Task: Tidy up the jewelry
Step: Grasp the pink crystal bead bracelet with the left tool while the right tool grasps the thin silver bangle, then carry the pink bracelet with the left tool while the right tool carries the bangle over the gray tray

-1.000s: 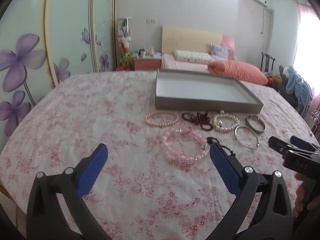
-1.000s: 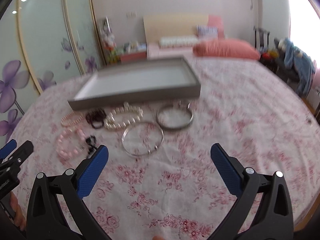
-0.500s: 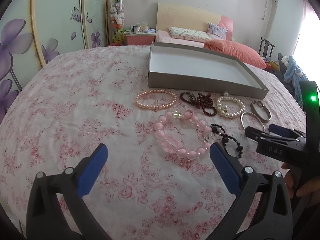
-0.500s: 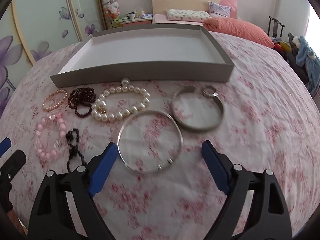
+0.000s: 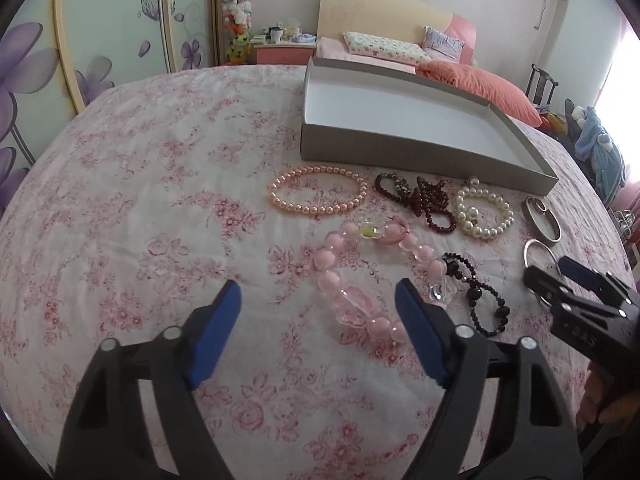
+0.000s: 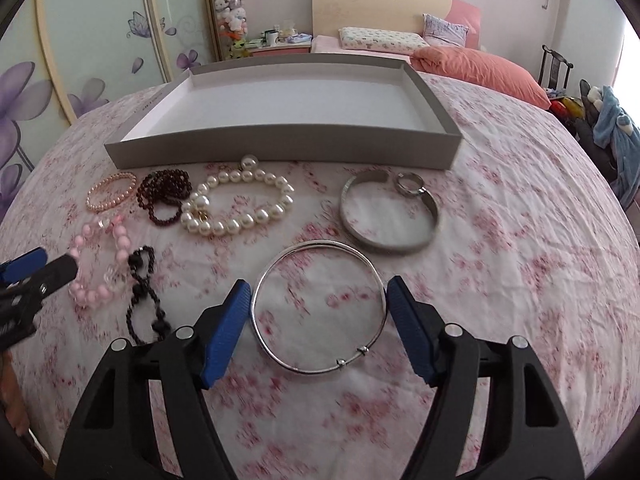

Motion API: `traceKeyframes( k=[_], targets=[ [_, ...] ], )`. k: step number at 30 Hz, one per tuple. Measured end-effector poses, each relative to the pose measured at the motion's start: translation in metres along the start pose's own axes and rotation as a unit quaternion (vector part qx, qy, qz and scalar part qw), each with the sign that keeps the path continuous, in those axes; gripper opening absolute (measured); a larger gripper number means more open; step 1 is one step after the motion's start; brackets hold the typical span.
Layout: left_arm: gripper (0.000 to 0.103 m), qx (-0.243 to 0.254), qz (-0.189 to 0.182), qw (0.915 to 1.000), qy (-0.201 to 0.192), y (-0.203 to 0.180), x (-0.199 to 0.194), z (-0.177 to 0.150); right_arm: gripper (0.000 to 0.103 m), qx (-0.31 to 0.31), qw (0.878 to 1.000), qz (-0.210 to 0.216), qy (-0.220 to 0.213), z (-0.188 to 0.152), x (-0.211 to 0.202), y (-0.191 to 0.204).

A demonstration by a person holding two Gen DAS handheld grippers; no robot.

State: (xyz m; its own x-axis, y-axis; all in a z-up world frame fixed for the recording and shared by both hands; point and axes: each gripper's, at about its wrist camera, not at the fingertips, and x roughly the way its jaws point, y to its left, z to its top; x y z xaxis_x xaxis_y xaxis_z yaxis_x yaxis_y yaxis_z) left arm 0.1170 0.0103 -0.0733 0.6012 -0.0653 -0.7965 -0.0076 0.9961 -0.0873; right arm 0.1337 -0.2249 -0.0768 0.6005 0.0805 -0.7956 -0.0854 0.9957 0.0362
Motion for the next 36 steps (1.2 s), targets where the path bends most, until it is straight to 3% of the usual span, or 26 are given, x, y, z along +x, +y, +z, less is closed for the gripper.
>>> traceKeyframes(
  k=[7,14,22,36],
  targets=[
    [0.065,0.015,0.017,0.9997,0.01,-0.007,0.014,0.007,0.072,0.001,1.0,-0.003,-0.001,0.003,0.0,-0.004],
    [0.03,0.036,0.028,0.9989,0.008,-0.014,0.015,0.011,0.071,0.003,1.0,-0.005,0.001,0.002,0.001,-0.006],
    [0.022,0.025,0.01,0.9996,0.003,-0.012,0.009,0.009,0.07,0.009,1.0,0.002,-0.007,0.001,0.0,-0.013],
    [0.021,0.014,-0.038,0.997,-0.066,-0.008,-0.033,0.009,0.07,0.04,0.998,0.03,-0.047,-0.003,-0.021,-0.024]
  ],
)
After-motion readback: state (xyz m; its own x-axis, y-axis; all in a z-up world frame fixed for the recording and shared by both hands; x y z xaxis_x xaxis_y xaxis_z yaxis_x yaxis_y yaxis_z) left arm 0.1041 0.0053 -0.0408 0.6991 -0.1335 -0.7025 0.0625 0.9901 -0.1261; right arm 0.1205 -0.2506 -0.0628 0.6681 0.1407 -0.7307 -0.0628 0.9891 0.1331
